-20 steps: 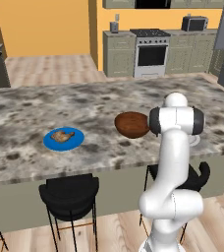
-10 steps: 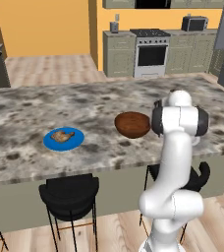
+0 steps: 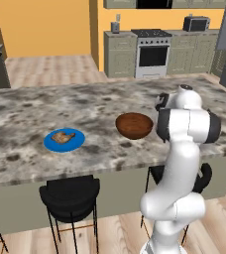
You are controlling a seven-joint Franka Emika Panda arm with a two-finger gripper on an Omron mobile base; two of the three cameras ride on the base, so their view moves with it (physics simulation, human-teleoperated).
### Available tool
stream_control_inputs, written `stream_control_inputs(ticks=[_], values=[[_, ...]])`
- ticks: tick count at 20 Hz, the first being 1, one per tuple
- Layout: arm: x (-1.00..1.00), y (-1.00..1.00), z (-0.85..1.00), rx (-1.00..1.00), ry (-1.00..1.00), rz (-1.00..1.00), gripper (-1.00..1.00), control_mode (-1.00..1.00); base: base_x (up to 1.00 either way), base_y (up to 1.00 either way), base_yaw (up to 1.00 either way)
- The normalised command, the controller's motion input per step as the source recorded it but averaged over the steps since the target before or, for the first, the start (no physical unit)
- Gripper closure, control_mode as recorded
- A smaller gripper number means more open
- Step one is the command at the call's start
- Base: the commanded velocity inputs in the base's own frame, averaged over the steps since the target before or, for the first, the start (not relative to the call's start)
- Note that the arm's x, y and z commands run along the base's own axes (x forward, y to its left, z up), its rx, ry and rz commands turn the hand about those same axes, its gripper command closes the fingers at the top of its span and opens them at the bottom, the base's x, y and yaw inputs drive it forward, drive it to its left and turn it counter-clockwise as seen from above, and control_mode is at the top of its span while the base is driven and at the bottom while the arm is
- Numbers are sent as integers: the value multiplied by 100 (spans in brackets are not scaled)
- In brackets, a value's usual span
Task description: Pick the chicken drumstick and broccoli from their plates and place them in the bowl. Then put the bowl in the fridge.
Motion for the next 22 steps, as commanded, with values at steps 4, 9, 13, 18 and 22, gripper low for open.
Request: stream_control_inputs(ticks=[4, 9, 13, 18, 22], values=[[-20, 51, 46, 0, -20, 0, 100, -100, 0, 0, 0], [-4, 57, 38, 0, -4, 0, 100, -100, 0, 0, 0], [0, 57, 36, 2, 0, 0, 100, -100, 0, 0, 0], [4, 53, 38, 5, 0, 0, 100, -100, 0, 0, 0], [20, 51, 16, 6, 2, -2, 100, -100, 0, 0, 0]])
